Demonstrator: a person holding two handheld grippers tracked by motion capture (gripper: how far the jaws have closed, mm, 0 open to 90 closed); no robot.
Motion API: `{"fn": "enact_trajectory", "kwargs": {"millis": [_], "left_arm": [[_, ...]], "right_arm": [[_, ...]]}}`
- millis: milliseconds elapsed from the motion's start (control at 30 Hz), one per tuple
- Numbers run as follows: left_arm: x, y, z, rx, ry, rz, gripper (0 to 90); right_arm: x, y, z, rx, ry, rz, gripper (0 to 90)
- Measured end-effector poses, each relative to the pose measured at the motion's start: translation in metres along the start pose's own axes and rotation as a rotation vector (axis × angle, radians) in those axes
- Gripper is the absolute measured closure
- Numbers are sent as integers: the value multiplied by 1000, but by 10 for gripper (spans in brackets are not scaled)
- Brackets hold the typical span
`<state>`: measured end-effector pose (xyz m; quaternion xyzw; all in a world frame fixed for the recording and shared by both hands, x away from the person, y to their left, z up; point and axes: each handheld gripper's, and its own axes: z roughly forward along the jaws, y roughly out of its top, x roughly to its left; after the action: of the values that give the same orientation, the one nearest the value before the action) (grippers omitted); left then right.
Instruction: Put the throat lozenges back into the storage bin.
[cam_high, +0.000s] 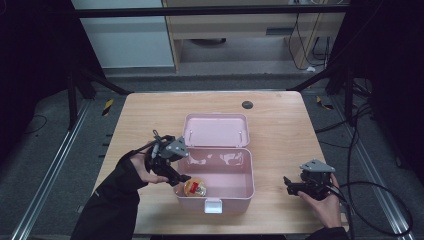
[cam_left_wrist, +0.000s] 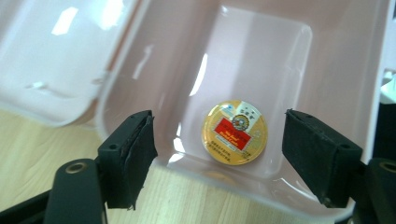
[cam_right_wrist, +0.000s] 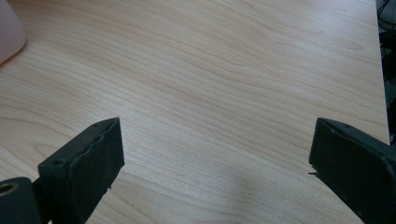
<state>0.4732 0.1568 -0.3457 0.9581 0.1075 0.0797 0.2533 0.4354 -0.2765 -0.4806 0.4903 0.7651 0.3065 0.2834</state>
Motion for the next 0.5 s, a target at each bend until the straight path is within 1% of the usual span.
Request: {"fn": "enact_trajectory", "kwargs": {"millis": [100,133,200,233,267,333,400,433,467,500], "left_arm": [[2,-7,-13,-33,28,-30,252],[3,-13,-20,-47,45,-50,255],[4,-19,-26,-53,58,-68,260],[4,-19,-26,-53,58,-68,266],[4,-23,-29,-55,72,-79,266],[6,-31,-32,-65,84,-100,277],[6,-41,-33,-68,101,-128,291],[7,-50,-33,-77,122,-160,294],[7,-50,-33,-77,122,-160,302],[8,-56,-33,-82,129,-174,302]], "right_arm": [[-1,-1,-1,1,-3,14,37],[-2,-1,-1,-1,-5,13,37],[-3,-2,-1,1,-8,17,37],[-3,-2,-1,1,-8,17,37],[-3,-2,-1,0,-9,19,37],[-3,-2,-1,-2,-12,21,37],[-4,-2,-2,-3,-14,23,37],[-4,-2,-2,-3,-15,23,37],[-4,-3,-2,-3,-15,24,37],[-4,-3,-2,-3,-15,24,37]]}}
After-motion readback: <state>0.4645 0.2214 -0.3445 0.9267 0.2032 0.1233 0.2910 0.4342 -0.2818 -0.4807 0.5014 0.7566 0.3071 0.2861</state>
